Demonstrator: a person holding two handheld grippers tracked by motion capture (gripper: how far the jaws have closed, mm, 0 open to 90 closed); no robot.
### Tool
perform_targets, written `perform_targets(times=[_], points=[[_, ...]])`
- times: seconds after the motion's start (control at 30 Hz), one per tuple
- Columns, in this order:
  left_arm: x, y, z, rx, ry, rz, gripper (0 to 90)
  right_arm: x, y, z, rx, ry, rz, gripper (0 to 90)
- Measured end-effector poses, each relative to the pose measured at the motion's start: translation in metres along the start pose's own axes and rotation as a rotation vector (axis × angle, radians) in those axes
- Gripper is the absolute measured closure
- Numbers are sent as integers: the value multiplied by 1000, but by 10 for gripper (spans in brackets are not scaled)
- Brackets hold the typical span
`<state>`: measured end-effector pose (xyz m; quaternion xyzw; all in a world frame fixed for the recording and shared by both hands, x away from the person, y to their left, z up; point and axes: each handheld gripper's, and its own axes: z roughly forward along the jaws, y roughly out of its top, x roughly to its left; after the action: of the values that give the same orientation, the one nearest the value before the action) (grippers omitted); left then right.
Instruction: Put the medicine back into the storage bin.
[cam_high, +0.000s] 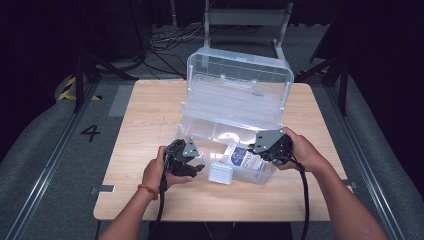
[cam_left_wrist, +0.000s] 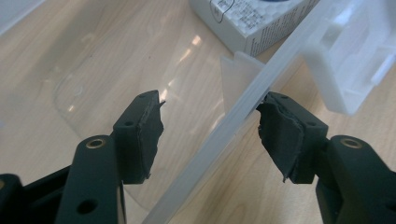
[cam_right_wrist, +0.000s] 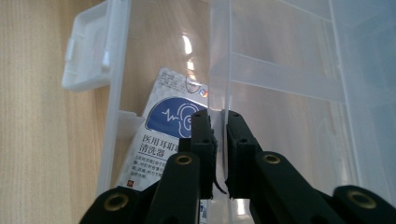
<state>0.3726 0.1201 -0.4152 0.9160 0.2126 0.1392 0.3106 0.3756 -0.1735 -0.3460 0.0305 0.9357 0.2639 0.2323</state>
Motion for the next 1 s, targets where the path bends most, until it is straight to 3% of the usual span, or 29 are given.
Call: perform_targets(times=[0.07,0.17,0.43,1.0], points=[[-3,1,-2,6,-13,-3,429,0,-3,-1,4,-21,0,833],[-7,0,-3,2,-11,-5,447,0,-4,-2,4,-5,-10,840],[-14,0,-4,9,-9,-11,469,4,-3,-3,26,-38,-25,830],[-14,0,-5,6,-17,-11,481,17,-3,-3,34,-93,-63,824]])
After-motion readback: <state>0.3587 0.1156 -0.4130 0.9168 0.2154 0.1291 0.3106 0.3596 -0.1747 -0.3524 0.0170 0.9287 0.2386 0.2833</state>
